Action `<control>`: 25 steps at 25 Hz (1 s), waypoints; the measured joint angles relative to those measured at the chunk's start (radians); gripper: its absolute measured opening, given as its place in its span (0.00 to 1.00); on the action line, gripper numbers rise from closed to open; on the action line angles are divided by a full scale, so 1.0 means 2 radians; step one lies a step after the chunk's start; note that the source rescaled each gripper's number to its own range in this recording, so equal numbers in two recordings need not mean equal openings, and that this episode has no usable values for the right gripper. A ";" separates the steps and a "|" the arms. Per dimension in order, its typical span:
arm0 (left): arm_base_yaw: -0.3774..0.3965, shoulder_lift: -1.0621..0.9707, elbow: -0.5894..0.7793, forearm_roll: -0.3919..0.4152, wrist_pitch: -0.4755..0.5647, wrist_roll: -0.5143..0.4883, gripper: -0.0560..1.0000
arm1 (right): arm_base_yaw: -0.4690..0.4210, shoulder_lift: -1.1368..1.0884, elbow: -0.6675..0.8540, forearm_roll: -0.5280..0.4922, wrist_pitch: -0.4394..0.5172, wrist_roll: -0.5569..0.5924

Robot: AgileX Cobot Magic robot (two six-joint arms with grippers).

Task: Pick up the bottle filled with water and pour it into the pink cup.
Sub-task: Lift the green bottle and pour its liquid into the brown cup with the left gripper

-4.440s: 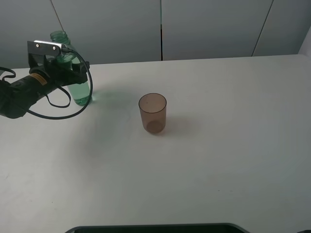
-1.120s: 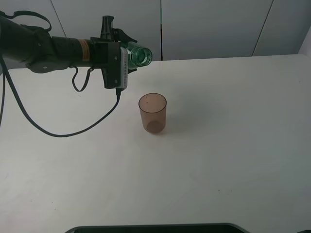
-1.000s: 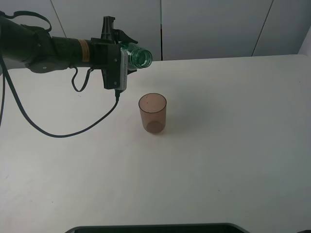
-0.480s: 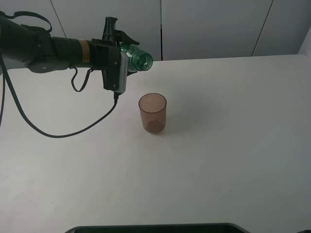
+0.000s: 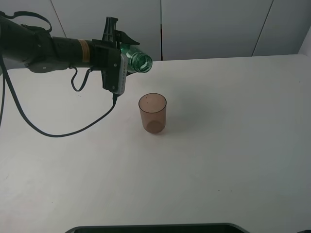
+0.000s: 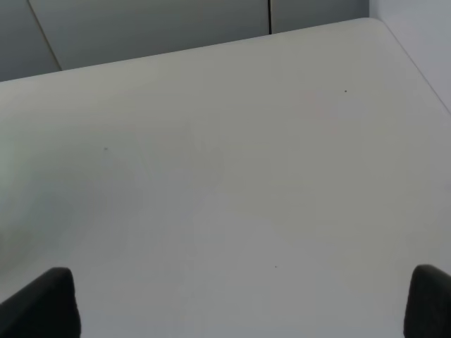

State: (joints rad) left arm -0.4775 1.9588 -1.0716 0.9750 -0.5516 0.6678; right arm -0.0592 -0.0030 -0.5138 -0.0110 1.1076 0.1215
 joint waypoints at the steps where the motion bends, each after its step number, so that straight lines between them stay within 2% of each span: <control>1: 0.000 0.000 0.000 0.000 0.000 0.001 0.05 | 0.000 0.000 0.000 0.000 0.000 0.000; 25: 0.000 0.000 0.000 0.000 -0.001 0.055 0.05 | 0.000 0.000 0.000 0.000 0.000 0.000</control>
State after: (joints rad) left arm -0.4775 1.9588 -1.0716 0.9750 -0.5534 0.7778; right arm -0.0592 -0.0030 -0.5138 -0.0110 1.1076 0.1215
